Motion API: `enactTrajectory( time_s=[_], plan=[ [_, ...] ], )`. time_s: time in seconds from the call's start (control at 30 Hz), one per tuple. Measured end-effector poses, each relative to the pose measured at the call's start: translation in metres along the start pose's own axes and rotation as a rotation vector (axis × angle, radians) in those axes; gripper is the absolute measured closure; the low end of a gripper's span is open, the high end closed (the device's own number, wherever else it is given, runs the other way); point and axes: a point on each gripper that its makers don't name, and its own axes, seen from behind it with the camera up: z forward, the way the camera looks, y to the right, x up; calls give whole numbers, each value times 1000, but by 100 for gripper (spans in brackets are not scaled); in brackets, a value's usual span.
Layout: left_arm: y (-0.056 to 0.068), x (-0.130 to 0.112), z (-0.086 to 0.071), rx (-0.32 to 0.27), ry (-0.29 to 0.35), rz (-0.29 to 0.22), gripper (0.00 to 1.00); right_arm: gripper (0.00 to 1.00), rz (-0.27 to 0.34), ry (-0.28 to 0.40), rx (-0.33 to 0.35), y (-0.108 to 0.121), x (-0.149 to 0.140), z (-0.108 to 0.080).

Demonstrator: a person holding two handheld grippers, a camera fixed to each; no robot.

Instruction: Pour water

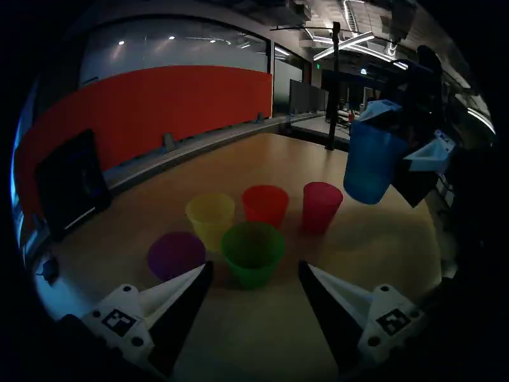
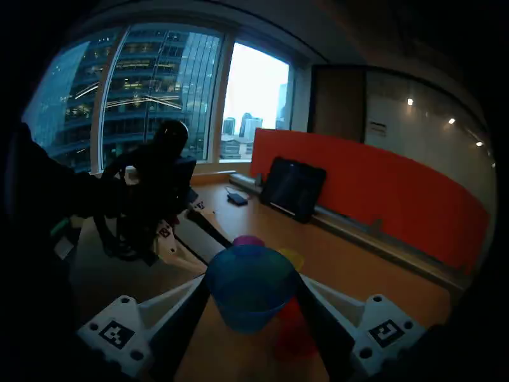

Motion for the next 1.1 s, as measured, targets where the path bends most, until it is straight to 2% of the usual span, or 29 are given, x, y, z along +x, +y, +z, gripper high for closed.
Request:
enactTrajectory(
  time_s=[0.57, 1.1],
  plan=[
    [0, -5, 14, 4, -24, 1, 1, 7, 2, 143, -18, 5, 48, -26],
    [-10, -8, 30, 21, -45, -3, 1, 7, -7, 161, -35, 10, 54, -34]
  ],
)
